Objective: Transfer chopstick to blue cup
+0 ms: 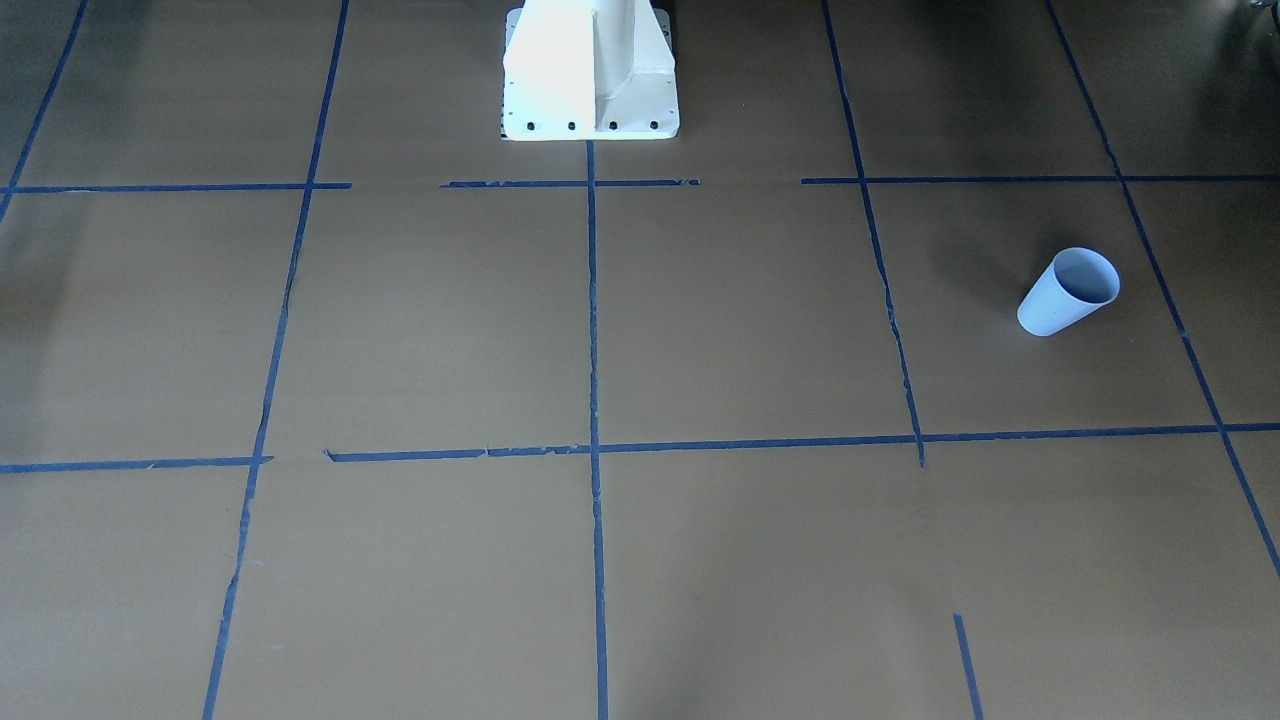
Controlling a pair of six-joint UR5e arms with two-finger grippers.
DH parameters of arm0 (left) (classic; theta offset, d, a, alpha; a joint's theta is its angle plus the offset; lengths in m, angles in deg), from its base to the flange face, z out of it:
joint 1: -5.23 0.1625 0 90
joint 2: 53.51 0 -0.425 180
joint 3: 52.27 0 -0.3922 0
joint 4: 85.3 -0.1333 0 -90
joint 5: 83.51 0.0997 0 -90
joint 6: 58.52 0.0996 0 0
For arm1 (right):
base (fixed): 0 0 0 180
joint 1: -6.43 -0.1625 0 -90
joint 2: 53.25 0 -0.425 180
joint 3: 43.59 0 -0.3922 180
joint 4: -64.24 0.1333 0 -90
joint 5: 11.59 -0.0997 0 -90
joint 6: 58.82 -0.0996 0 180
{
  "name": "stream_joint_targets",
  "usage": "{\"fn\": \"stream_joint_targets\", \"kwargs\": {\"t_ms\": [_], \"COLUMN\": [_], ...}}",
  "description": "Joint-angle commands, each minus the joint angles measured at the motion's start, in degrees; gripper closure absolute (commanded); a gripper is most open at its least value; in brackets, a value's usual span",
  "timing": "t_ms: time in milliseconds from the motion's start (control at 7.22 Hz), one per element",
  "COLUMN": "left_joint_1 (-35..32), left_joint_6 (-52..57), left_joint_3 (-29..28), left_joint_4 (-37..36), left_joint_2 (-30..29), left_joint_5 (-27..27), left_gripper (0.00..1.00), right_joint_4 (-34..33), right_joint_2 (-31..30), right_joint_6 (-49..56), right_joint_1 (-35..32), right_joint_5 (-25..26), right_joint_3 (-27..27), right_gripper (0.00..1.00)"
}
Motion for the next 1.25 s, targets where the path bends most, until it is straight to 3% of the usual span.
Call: {"fn": "stream_joint_targets", "kwargs": {"t_ms": [0, 554, 1108], "left_joint_1": [6.8, 13.7, 18.3], "left_joint_6": [-13.1, -24.2, -27.0], "left_joint_3": [0.8, -8.7, -9.9], "left_joint_4": [8.7, 27.4, 29.2], "left_joint_2": [0.9, 2.6, 2.5], "left_joint_5": [-0.7, 0.1, 2.0], "left_gripper": [0.00, 0.00, 0.02], "right_joint_4": [0.0, 0.0, 0.0], "right_joint_2": [0.1, 0.1, 0.1], "right_joint_6": [0.1, 0.0, 0.0], "right_joint_1": [0.0, -0.1, 0.0], "right_joint_5": [0.1, 0.1, 0.1], "right_joint_3": [0.0, -0.1, 0.0], "right_gripper": [0.00, 0.00, 0.00]}}
